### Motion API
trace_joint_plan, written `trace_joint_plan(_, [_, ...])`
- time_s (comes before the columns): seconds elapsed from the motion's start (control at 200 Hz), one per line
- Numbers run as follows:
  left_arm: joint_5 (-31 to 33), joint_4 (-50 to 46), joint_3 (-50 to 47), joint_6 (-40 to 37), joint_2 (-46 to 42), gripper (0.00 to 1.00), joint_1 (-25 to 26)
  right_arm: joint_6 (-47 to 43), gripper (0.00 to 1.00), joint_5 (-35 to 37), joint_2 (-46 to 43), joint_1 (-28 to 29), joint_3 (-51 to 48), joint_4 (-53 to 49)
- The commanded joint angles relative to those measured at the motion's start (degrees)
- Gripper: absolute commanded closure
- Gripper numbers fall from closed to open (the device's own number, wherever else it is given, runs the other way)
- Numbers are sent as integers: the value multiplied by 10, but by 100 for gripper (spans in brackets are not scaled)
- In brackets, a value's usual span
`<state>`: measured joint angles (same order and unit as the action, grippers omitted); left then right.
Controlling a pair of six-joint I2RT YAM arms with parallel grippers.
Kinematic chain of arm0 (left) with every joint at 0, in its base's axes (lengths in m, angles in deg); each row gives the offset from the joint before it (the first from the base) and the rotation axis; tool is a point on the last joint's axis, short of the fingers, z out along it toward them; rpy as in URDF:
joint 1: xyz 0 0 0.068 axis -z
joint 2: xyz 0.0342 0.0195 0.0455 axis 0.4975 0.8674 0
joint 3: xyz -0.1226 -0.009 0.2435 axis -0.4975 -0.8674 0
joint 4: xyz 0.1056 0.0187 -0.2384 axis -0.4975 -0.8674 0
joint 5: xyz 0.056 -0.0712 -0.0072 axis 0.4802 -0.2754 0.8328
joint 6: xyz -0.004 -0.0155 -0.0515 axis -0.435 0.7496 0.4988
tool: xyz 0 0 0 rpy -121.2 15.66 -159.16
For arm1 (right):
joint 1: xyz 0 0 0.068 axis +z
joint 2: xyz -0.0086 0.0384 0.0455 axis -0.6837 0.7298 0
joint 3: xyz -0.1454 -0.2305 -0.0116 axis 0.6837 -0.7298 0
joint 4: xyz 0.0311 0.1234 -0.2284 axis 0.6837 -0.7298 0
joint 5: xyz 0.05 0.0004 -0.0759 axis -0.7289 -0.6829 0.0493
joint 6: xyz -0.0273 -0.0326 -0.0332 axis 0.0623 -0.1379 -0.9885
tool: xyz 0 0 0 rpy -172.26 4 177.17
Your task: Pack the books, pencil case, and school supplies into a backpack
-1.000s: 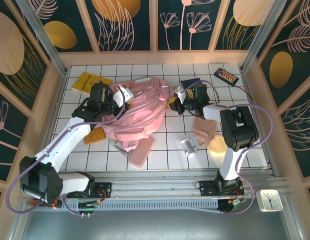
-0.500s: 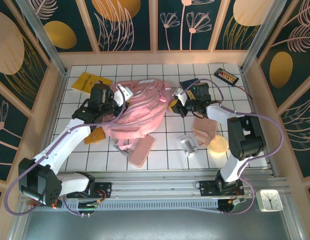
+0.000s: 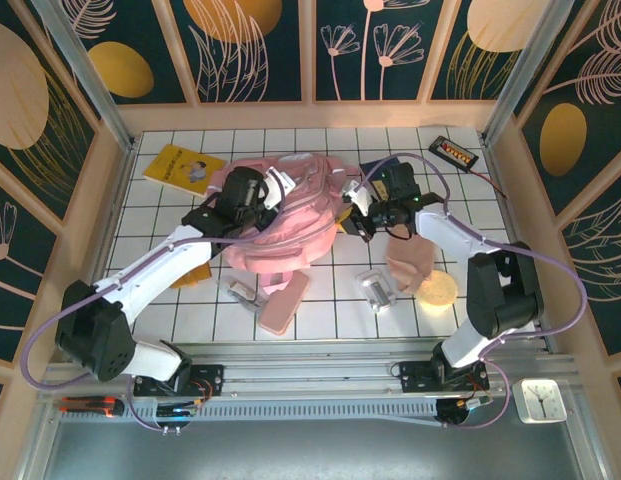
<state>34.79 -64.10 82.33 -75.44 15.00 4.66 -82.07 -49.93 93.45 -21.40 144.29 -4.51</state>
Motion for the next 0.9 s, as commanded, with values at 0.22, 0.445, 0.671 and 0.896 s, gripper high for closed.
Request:
trace_joint_plan(0.22, [118,6,140,129,97,100,57,256,100,122,-26,85,46,-83])
trace_joint_plan(0.445, [135,-76,239,220,175,100,66,538,100,158,-47,76,29,-48])
trace_joint_plan(0.671, [192,-114,291,207,202,100,74,632,100,90,-99,31,28,-20])
trace_joint_plan(0.896, [210,-162,351,220,232,100,74,614,100,-8,-98,-1,64,-85])
